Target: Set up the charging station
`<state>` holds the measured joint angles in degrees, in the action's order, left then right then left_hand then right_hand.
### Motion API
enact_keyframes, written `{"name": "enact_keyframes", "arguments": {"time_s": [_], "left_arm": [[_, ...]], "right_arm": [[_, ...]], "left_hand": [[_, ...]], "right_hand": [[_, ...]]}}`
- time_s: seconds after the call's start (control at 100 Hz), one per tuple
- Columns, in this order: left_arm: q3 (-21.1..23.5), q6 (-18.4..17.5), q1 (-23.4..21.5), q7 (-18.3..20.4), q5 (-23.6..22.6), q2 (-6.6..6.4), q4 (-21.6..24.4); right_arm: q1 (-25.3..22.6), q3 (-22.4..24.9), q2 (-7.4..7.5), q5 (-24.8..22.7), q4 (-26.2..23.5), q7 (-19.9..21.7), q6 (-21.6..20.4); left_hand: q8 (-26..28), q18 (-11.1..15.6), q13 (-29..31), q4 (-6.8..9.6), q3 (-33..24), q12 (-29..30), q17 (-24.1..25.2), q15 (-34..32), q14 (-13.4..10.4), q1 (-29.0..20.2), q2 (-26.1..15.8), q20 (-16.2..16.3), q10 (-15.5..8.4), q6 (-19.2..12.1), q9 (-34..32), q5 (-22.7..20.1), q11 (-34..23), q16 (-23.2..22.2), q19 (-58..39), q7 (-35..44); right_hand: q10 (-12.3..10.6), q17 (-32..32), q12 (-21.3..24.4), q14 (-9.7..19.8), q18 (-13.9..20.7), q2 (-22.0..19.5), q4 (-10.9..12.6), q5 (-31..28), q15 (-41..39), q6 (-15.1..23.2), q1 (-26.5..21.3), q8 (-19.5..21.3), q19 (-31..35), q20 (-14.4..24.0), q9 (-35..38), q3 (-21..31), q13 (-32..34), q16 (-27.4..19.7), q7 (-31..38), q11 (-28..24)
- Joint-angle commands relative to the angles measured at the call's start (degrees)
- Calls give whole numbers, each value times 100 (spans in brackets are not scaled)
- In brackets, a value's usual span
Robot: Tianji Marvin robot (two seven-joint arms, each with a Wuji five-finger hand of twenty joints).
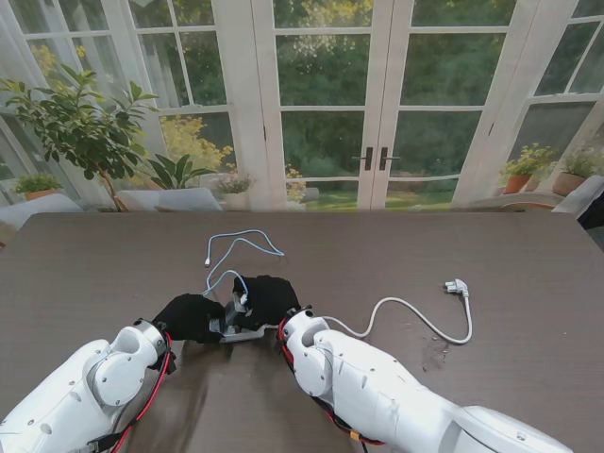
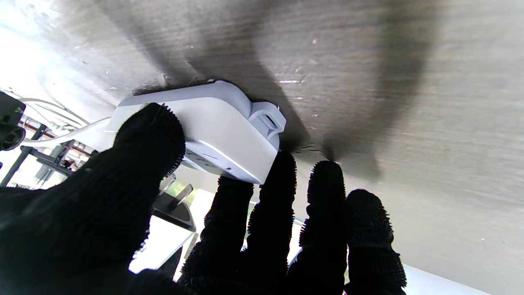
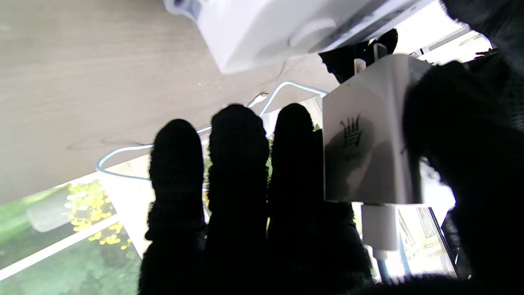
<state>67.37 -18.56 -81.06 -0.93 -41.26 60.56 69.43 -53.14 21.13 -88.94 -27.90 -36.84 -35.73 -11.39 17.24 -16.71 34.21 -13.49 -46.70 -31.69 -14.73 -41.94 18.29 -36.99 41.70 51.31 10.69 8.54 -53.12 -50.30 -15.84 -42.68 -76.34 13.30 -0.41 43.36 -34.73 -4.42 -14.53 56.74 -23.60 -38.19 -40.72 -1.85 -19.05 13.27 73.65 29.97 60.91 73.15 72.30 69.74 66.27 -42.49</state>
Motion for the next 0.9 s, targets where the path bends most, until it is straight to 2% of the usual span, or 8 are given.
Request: {"name": "enact_keyframes", "arguments": {"time_s": [0.0, 0.26, 0.49, 0.72, 0.89], "left_arm": [[-57, 22, -134, 215, -20, 13, -125], [-51, 47, -152, 195, -54, 13, -105], [-95, 42, -102, 169, -67, 16, -128], [-151, 46, -51, 152, -68, 19, -163], [-168, 46, -30, 156, -70, 19, -175]], "right_arm": [[-11, 6, 64, -74, -171, 113, 68], [-26, -21, 389, -361, -841, 517, 622], [-18, -34, 566, -445, -1171, 882, 872], [-11, -101, 648, -613, -1348, 990, 1064], [-15, -134, 635, -662, -1390, 984, 1197]], "left_hand": [[149, 110, 271, 60, -238, -29, -10, -133, 76, -273, -501, -10, 45, -362, -232, -652, -75, 27, -141, 730], [192, 103, 312, 52, -252, -39, -59, -179, 76, -265, -480, 16, 70, -320, -282, -696, -96, 9, -177, 764], [215, 112, 318, 36, -224, -73, -70, -223, 63, -275, -492, 43, 63, -301, -303, -707, -128, -13, -199, 804], [213, 116, 327, 37, -213, -89, -78, -229, 58, -269, -501, 57, 68, -273, -318, -721, -135, -14, -201, 821], [211, 112, 335, 42, -209, -96, -94, -230, 67, -252, -510, 65, 75, -258, -340, -730, -136, -13, -206, 830]], "right_hand": [[-138, 36, -57, 53, 165, -527, 265, -932, -133, 1889, -626, 504, 293, -18, 131, 1136, 152, -3612, 1426, 1], [-138, 152, -158, 106, 261, -487, 274, -935, -279, 1873, -654, 511, 411, 23, 333, 1121, 274, -3538, 1419, 21], [-157, 111, -234, 74, 268, -520, 284, -935, -302, 1869, -669, 513, 407, 29, 322, 1074, 239, -3514, 1415, 43], [-184, 94, -281, 108, 337, -548, 303, -927, -309, 1863, -667, 516, 413, 40, 320, 1028, 229, -3501, 1405, 78], [-182, 104, -309, 90, 351, -542, 310, -923, -332, 1860, -679, 529, 425, 50, 330, 1019, 242, -3487, 1392, 106]]}}
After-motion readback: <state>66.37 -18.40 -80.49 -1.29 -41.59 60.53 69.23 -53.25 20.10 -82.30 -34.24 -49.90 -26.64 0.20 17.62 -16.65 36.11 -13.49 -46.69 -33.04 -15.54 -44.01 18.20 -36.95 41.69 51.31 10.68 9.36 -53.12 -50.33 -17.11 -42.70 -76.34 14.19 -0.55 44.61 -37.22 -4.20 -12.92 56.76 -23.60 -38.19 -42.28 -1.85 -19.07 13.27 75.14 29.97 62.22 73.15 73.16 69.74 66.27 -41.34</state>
